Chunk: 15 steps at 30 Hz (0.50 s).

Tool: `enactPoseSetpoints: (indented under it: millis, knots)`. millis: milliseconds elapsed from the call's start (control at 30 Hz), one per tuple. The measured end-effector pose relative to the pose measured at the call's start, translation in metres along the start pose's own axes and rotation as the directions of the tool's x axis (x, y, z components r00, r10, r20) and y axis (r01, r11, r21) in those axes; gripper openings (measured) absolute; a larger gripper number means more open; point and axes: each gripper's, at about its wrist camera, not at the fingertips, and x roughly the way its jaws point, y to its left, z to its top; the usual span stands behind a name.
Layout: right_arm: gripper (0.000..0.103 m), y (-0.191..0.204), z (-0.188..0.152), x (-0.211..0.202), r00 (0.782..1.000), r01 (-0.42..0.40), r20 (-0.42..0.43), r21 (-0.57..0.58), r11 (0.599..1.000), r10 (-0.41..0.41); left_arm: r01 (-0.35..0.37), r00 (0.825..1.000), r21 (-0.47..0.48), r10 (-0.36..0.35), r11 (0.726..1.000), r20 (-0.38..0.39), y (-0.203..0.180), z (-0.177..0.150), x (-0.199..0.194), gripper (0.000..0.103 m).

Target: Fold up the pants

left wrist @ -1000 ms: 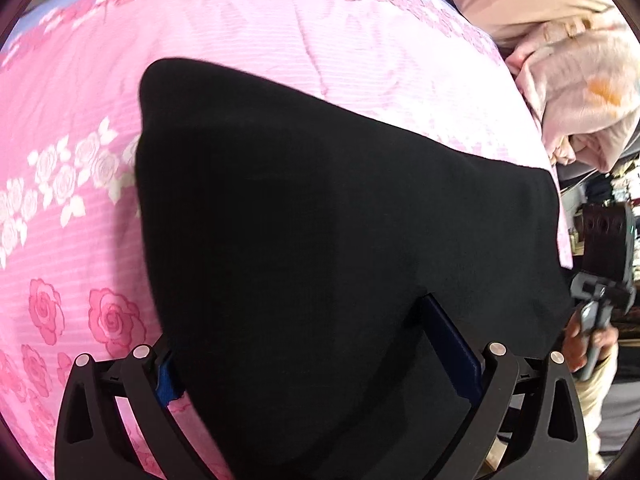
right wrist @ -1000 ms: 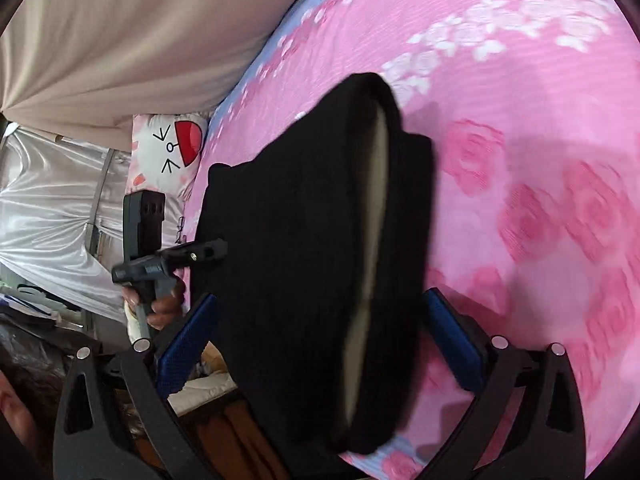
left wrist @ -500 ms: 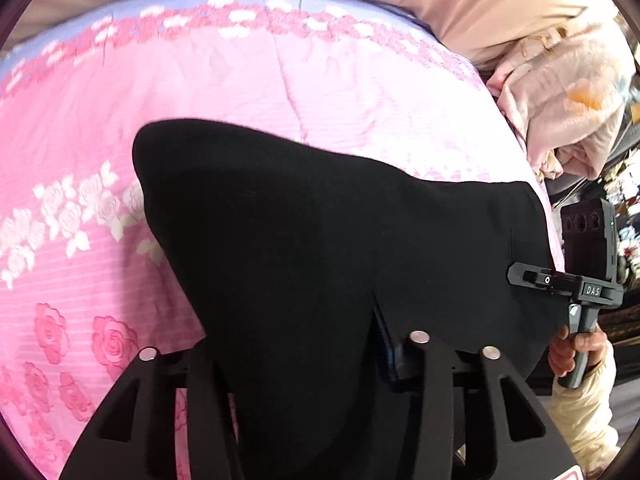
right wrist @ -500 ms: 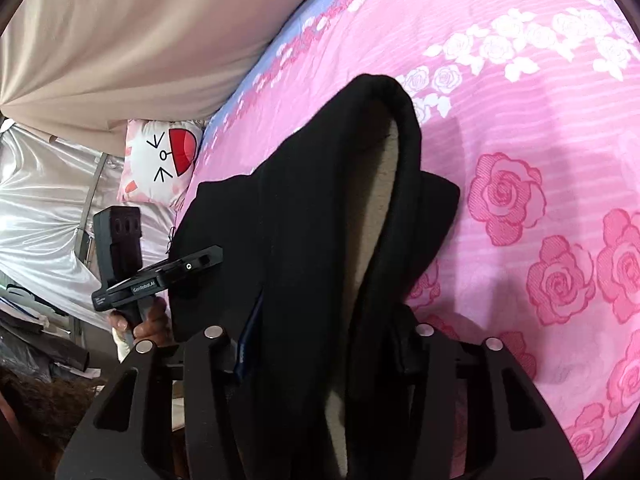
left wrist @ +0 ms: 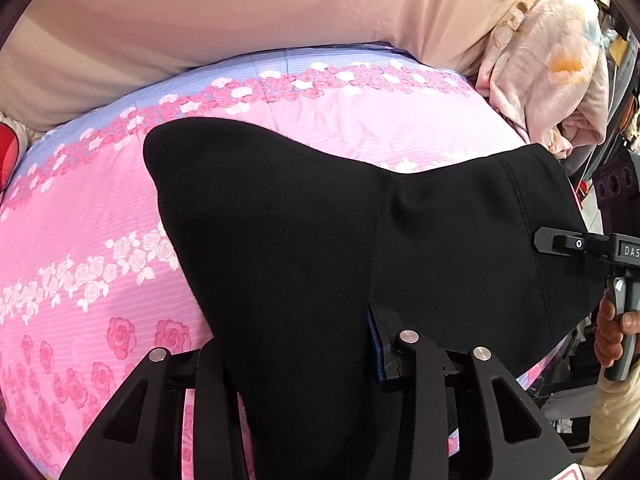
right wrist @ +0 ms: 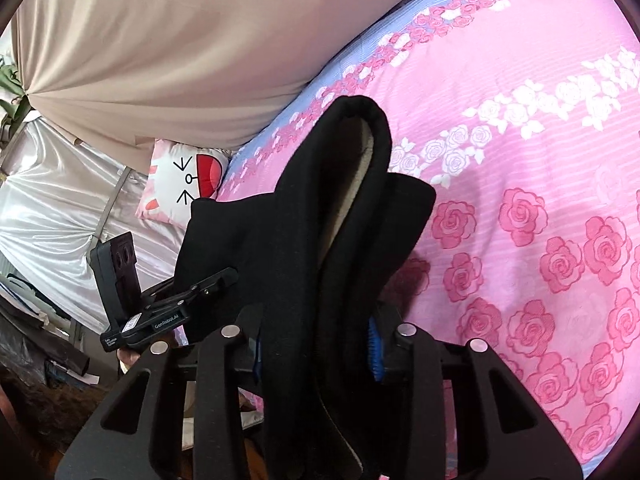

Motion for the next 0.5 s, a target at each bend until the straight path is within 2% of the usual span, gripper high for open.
enactPoseSetpoints:
  millis: [200,267,300,433,500]
  knots:
    - [0.039,-0.036,0.007,0.022,0.998,-0.010,-0.055,0.092,0.996,0.015,-0.005,0.999,-0.007,0.005,1.000,-0.041,0.002,0.001,0.017,0.035]
    - [0.052,-0.049,0.009,0.028,0.996,-0.015,-0.082,0.112,0.994,0.025,-0.010,0.999,-0.006,0.010,1.000,-0.051,0.004,0.001,0.023,0.036]
    - [0.052,-0.048,0.012,0.030,0.995,-0.039,-0.089,0.089,0.995,0.047,-0.012,0.998,-0.007,0.011,1.000,-0.055,0.005,0.002,0.026,0.038]
    - [0.059,-0.044,0.016,0.033,0.991,-0.045,-0.120,0.079,0.996,0.054,0.012,0.996,-0.056,-0.017,0.998,-0.086,0.019,0.002,0.039,0.049]
    - [0.057,-0.036,0.014,0.036,0.991,0.004,-0.131,0.038,0.999,0.001,0.049,0.994,-0.088,-0.057,0.995,-0.090,0.026,0.002,0.043,0.049]
